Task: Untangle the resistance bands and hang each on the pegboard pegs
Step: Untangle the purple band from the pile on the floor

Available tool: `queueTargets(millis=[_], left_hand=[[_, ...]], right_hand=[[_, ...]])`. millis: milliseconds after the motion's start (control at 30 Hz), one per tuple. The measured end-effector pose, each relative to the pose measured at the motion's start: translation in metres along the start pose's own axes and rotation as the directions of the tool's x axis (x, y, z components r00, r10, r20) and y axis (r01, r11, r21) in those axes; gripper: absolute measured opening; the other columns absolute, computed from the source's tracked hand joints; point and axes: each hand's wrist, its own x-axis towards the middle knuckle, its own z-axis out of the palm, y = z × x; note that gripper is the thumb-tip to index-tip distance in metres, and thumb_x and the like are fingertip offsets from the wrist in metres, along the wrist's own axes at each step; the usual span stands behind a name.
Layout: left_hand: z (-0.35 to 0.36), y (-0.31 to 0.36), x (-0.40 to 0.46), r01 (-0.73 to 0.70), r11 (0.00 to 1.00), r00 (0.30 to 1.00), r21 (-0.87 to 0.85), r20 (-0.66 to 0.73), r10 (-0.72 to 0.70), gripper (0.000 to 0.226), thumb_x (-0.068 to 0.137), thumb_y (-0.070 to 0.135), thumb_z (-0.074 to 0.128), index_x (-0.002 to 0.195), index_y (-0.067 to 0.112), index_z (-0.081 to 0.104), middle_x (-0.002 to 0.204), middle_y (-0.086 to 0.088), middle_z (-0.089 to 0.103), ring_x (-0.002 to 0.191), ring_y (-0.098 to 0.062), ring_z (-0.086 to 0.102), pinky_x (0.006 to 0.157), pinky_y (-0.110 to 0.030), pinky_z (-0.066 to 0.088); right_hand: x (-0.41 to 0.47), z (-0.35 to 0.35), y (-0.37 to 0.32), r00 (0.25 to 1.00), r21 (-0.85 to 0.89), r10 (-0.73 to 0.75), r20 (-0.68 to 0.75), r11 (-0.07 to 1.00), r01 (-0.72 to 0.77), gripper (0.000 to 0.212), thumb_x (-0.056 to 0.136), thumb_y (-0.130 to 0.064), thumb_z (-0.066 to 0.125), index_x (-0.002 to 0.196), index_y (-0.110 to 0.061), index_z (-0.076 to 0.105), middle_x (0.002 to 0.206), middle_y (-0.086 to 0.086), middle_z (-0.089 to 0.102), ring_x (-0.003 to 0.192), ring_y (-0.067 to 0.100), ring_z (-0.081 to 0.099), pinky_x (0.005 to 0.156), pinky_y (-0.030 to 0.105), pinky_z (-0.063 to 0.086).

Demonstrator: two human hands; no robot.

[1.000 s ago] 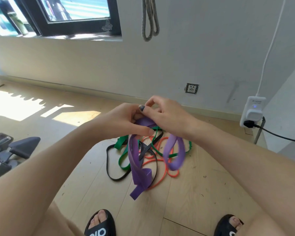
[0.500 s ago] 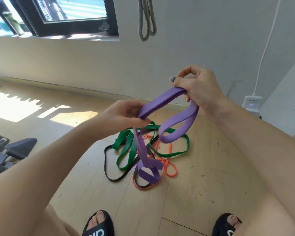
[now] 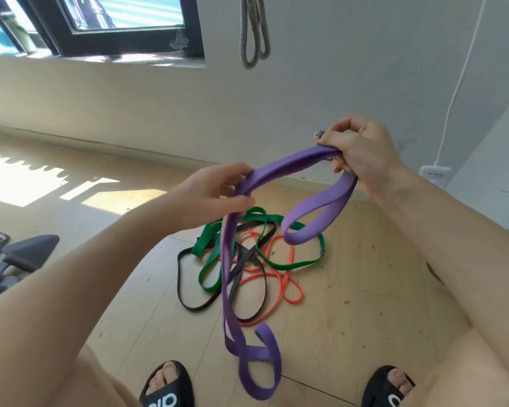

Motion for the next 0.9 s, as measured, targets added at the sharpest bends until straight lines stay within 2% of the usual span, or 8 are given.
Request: queueTargets(millis=[67, 133, 267, 333, 400, 567, 700, 900], left_hand=[[-0.006, 0.005, -0.004, -0.017, 0.997, 0.998, -0.075, -0.061, 0.012, 0.022, 0.097, 0.012, 0.066, 0.118, 0.013, 0.063, 0.094, -0.007, 0.070, 0.088, -0.020, 0.075, 0.087, -0.033, 0.062], [-0.005, 0.011, -0.007, -0.039, 0.996, 0.996, -0.076, -0.077, 0.033, 0.019, 0.098, 0.015, 0.065, 0.117, 0.016, 0.063, 0.093, -0.003, 0.070, 0.088, -0.018, 0.074, 0.083, -0.029, 0.060], [0.006, 0.021, -0.006, -0.076, 0.984, 0.993, 0.163, -0.080, 0.090, 0.021, 0.095, 0.033, 0.070, 0.114, 0.028, 0.062, 0.092, 0.006, 0.071, 0.082, -0.012, 0.069, 0.075, -0.035, 0.059], [0.009, 0.026, -0.004, -0.087, 0.985, 0.984, 0.152, -0.139, 0.109, 0.022, 0.091, 0.034, 0.075, 0.108, 0.026, 0.063, 0.084, 0.003, 0.070, 0.075, -0.016, 0.066, 0.070, -0.038, 0.056], [0.007, 0.028, -0.003, -0.116, 0.985, 0.977, 0.128, -0.162, 0.137, 0.023, 0.089, 0.032, 0.078, 0.101, 0.019, 0.063, 0.077, -0.003, 0.068, 0.070, -0.023, 0.063, 0.065, -0.039, 0.052], [0.004, 0.008, -0.003, -0.062, 0.988, 0.995, 0.140, -0.066, 0.072, 0.036, 0.079, 0.034, 0.086, 0.091, 0.023, 0.054, 0.064, 0.008, 0.056, 0.057, -0.014, 0.048, 0.058, -0.032, 0.044], [0.010, -0.012, -0.004, -0.050, 0.991, 0.997, 0.123, 0.058, 0.043, 0.030, 0.081, 0.035, 0.078, 0.101, 0.028, 0.056, 0.083, 0.004, 0.066, 0.080, -0.021, 0.069, 0.082, -0.048, 0.060], [-0.005, -0.014, -0.004, -0.006, 1.000, 0.997, 0.020, -0.082, 0.008, 0.036, 0.081, 0.055, 0.067, 0.084, 0.019, 0.063, 0.067, 0.000, 0.056, 0.064, -0.016, 0.055, 0.066, -0.037, 0.046]], right_hand=[[0.002, -0.002, 0.010, 0.993, -0.211, 0.039, 0.111, 0.977, -0.014, 0.016, 0.090, -0.020, 0.074, 0.079, -0.015, 0.063, 0.065, 0.004, 0.062, 0.047, 0.012, 0.055, 0.051, 0.021, 0.047], [-0.004, 0.003, 0.021, 0.956, -0.413, 0.100, 0.277, 0.910, 0.024, 0.011, 0.095, -0.027, 0.065, 0.090, -0.019, 0.068, 0.089, 0.007, 0.073, 0.079, 0.020, 0.070, 0.077, 0.026, 0.056], [-0.035, 0.035, 0.006, 0.872, -0.134, 0.134, 0.471, 0.988, -0.080, 0.039, 0.109, -0.033, 0.037, 0.097, -0.011, 0.067, 0.099, 0.008, 0.073, 0.095, 0.022, 0.067, 0.099, 0.037, 0.048], [-0.045, 0.053, -0.002, 0.863, -0.038, 0.034, 0.503, 0.999, -0.018, 0.049, 0.105, -0.046, 0.038, 0.093, -0.008, 0.067, 0.093, 0.013, 0.071, 0.088, 0.020, 0.062, 0.091, 0.045, 0.048], [-0.052, 0.062, -0.001, 0.858, -0.172, -0.067, 0.510, 0.969, 0.178, 0.055, 0.100, -0.055, 0.039, 0.085, -0.010, 0.066, 0.078, 0.010, 0.067, 0.074, 0.018, 0.061, 0.073, 0.043, 0.048], [-0.041, 0.052, -0.008, 0.916, -0.252, -0.262, 0.304, 0.905, 0.342, 0.049, 0.089, -0.053, 0.068, 0.061, -0.016, 0.051, 0.053, -0.003, 0.039, 0.052, 0.013, 0.042, 0.055, 0.035, 0.036], [-0.034, 0.044, -0.015, 0.925, -0.279, -0.330, 0.186, 0.885, 0.372, 0.050, 0.087, -0.049, 0.074, 0.058, -0.017, 0.050, 0.050, -0.008, 0.035, 0.050, 0.008, 0.033, 0.052, 0.022, 0.027], [-0.025, 0.030, -0.012, 0.898, -0.666, -0.406, 0.170, 0.625, 0.408, 0.053, 0.087, -0.068, 0.060, 0.071, -0.018, 0.055, 0.058, -0.004, 0.053, 0.060, 0.020, 0.050, 0.058, 0.035, 0.036]])
